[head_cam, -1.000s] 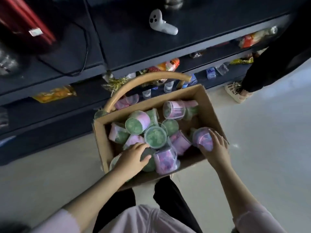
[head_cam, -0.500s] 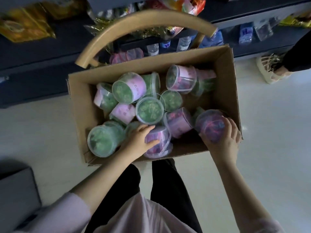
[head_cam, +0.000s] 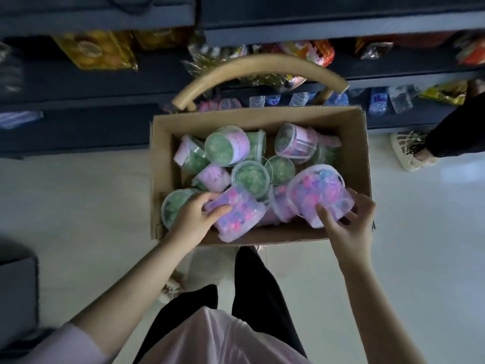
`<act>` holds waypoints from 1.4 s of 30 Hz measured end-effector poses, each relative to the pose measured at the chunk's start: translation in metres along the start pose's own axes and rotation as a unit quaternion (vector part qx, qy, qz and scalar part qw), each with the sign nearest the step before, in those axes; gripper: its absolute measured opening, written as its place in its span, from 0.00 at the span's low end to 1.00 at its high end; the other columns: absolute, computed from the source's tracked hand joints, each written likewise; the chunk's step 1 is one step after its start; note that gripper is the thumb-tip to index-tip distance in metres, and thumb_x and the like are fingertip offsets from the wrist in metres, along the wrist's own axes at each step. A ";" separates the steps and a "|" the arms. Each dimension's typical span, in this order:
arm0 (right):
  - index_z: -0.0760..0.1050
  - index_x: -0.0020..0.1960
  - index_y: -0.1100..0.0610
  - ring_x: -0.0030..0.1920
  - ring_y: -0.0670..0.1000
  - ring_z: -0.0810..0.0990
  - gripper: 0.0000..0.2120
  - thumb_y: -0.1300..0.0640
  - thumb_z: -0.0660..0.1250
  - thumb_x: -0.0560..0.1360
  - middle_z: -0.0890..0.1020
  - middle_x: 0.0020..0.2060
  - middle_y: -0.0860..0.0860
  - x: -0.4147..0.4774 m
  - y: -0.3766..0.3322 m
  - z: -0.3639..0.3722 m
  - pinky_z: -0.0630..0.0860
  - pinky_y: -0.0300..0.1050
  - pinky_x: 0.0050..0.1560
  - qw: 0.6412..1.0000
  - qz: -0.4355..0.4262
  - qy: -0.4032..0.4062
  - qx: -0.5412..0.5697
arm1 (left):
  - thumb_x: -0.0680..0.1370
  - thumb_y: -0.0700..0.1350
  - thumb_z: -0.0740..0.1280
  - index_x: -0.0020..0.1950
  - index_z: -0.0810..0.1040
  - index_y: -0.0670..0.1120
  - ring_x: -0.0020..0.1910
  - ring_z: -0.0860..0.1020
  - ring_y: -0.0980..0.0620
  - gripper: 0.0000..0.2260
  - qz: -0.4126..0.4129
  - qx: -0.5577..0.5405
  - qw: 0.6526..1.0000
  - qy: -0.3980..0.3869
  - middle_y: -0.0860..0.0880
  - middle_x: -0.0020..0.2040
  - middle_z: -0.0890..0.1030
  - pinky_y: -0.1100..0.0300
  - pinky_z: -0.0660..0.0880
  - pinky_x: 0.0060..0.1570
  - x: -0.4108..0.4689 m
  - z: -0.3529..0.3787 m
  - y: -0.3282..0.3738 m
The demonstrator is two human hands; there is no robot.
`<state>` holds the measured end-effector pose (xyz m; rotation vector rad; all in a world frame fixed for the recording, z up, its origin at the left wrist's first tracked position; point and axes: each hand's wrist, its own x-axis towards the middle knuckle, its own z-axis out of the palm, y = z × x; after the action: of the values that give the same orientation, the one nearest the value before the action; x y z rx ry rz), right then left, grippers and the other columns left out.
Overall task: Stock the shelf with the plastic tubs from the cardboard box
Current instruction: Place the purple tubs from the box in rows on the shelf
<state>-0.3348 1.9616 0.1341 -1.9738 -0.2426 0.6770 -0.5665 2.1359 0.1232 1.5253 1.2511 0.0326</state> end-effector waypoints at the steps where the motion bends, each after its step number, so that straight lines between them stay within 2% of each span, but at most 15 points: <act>1: 0.65 0.61 0.49 0.58 0.44 0.79 0.35 0.42 0.77 0.61 0.74 0.61 0.47 -0.009 -0.013 0.006 0.78 0.36 0.47 1.000 0.003 -0.013 0.027 | 0.68 0.57 0.73 0.54 0.79 0.48 0.50 0.80 0.51 0.20 -0.006 -0.029 0.999 0.018 0.49 0.52 0.82 0.58 0.75 0.51 -0.011 -0.014 0.001; 4: 0.65 0.57 0.47 0.54 0.44 0.81 0.32 0.40 0.77 0.60 0.76 0.56 0.47 -0.043 -0.056 0.032 0.79 0.39 0.45 0.990 0.007 -0.066 0.127 | 0.67 0.60 0.72 0.48 0.79 0.54 0.42 0.80 0.55 0.15 -0.024 -0.115 0.989 0.088 0.54 0.44 0.83 0.61 0.75 0.44 -0.056 -0.063 0.003; 6: 0.66 0.57 0.43 0.57 0.47 0.80 0.28 0.40 0.76 0.63 0.76 0.57 0.46 -0.075 -0.085 0.056 0.79 0.42 0.44 0.978 0.002 -0.106 0.178 | 0.69 0.56 0.74 0.47 0.78 0.51 0.40 0.80 0.57 0.13 -0.026 -0.217 0.967 0.133 0.55 0.41 0.83 0.64 0.76 0.40 -0.091 -0.096 -0.001; 9: 0.66 0.64 0.36 0.60 0.54 0.79 0.29 0.43 0.73 0.67 0.74 0.62 0.51 -0.133 -0.131 0.096 0.81 0.49 0.46 0.953 -0.015 -0.176 0.248 | 0.75 0.50 0.68 0.48 0.75 0.49 0.38 0.80 0.57 0.07 -0.022 -0.321 0.930 0.176 0.49 0.44 0.82 0.62 0.77 0.41 -0.142 -0.151 -0.010; 12: 0.63 0.66 0.28 0.60 0.55 0.80 0.33 0.40 0.73 0.65 0.76 0.61 0.47 -0.206 -0.172 0.130 0.81 0.52 0.50 0.934 -0.064 -0.245 0.253 | 0.77 0.51 0.66 0.49 0.72 0.47 0.40 0.81 0.54 0.09 0.004 -0.394 0.901 0.181 0.49 0.41 0.81 0.61 0.77 0.44 -0.199 -0.211 -0.017; 14: 0.60 0.68 0.28 0.60 0.54 0.80 0.37 0.39 0.74 0.65 0.76 0.61 0.46 -0.253 -0.193 0.151 0.81 0.49 0.49 0.917 -0.097 -0.295 0.250 | 0.77 0.54 0.65 0.50 0.71 0.46 0.41 0.82 0.52 0.12 0.026 -0.415 0.890 0.187 0.48 0.40 0.82 0.59 0.78 0.47 -0.240 -0.246 -0.023; 17: 0.55 0.73 0.32 0.61 0.53 0.79 0.39 0.44 0.72 0.69 0.79 0.62 0.47 -0.314 -0.224 0.182 0.81 0.48 0.50 0.878 -0.136 -0.390 0.241 | 0.76 0.58 0.64 0.53 0.71 0.48 0.45 0.82 0.49 0.15 0.050 -0.411 0.886 0.210 0.46 0.45 0.84 0.56 0.78 0.48 -0.296 -0.295 -0.032; 20: 0.54 0.73 0.31 0.65 0.53 0.76 0.37 0.45 0.70 0.71 0.77 0.64 0.44 -0.360 -0.262 0.211 0.78 0.53 0.58 0.833 -0.156 -0.479 0.230 | 0.74 0.63 0.64 0.54 0.73 0.52 0.46 0.82 0.47 0.18 0.053 -0.416 0.871 0.256 0.50 0.48 0.82 0.57 0.78 0.45 -0.339 -0.340 -0.042; 23: 0.58 0.71 0.31 0.66 0.55 0.75 0.33 0.47 0.69 0.73 0.73 0.68 0.45 -0.392 -0.297 0.233 0.74 0.59 0.62 0.796 -0.177 -0.535 0.221 | 0.75 0.65 0.61 0.54 0.73 0.55 0.51 0.81 0.48 0.17 0.067 -0.412 0.867 0.273 0.52 0.51 0.82 0.56 0.75 0.50 -0.368 -0.375 -0.052; 28: 0.61 0.68 0.32 0.63 0.58 0.78 0.33 0.43 0.74 0.68 0.78 0.63 0.48 -0.418 -0.345 0.272 0.78 0.59 0.57 0.774 -0.215 -0.557 0.211 | 0.70 0.64 0.66 0.58 0.74 0.50 0.51 0.82 0.52 0.24 0.147 -0.461 0.831 0.273 0.54 0.50 0.84 0.58 0.75 0.52 -0.390 -0.420 -0.050; 33: 0.62 0.65 0.31 0.61 0.55 0.80 0.36 0.41 0.77 0.63 0.80 0.60 0.46 -0.418 -0.378 0.314 0.80 0.55 0.51 0.772 -0.245 -0.547 0.211 | 0.62 0.70 0.69 0.61 0.71 0.51 0.56 0.80 0.57 0.35 0.192 -0.414 0.848 0.268 0.54 0.51 0.84 0.58 0.73 0.58 -0.382 -0.455 -0.041; 35: 0.63 0.65 0.32 0.62 0.56 0.78 0.35 0.43 0.77 0.64 0.78 0.63 0.47 -0.410 -0.394 0.331 0.79 0.58 0.53 0.764 -0.247 -0.552 0.226 | 0.59 0.72 0.71 0.63 0.68 0.52 0.58 0.79 0.58 0.40 0.203 -0.386 0.859 0.269 0.51 0.55 0.83 0.58 0.71 0.59 -0.370 -0.472 -0.029; 38: 0.64 0.66 0.34 0.64 0.59 0.77 0.34 0.46 0.77 0.66 0.75 0.66 0.50 -0.395 -0.425 0.357 0.77 0.63 0.55 0.735 -0.261 -0.577 0.243 | 0.49 0.73 0.75 0.66 0.66 0.55 0.58 0.78 0.56 0.50 0.190 -0.372 0.855 0.308 0.54 0.58 0.81 0.55 0.71 0.62 -0.343 -0.500 -0.005; 40: 0.65 0.65 0.34 0.62 0.58 0.78 0.34 0.47 0.78 0.65 0.78 0.62 0.49 -0.385 -0.444 0.375 0.79 0.59 0.52 0.726 -0.269 -0.586 0.239 | 0.48 0.72 0.76 0.67 0.63 0.55 0.59 0.78 0.54 0.53 0.168 -0.359 0.853 0.339 0.55 0.58 0.79 0.51 0.70 0.65 -0.325 -0.518 0.009; 42: 0.64 0.64 0.33 0.61 0.56 0.80 0.36 0.45 0.79 0.63 0.81 0.59 0.48 -0.376 -0.462 0.393 0.80 0.50 0.51 0.726 -0.289 -0.585 0.216 | 0.47 0.71 0.77 0.65 0.60 0.57 0.58 0.78 0.54 0.52 0.155 -0.350 0.846 0.372 0.55 0.58 0.78 0.48 0.71 0.64 -0.311 -0.538 0.016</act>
<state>-0.8098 2.3164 0.5319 -0.6881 -1.2713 1.3154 -1.0163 2.2966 0.5212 1.0405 1.3285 1.2665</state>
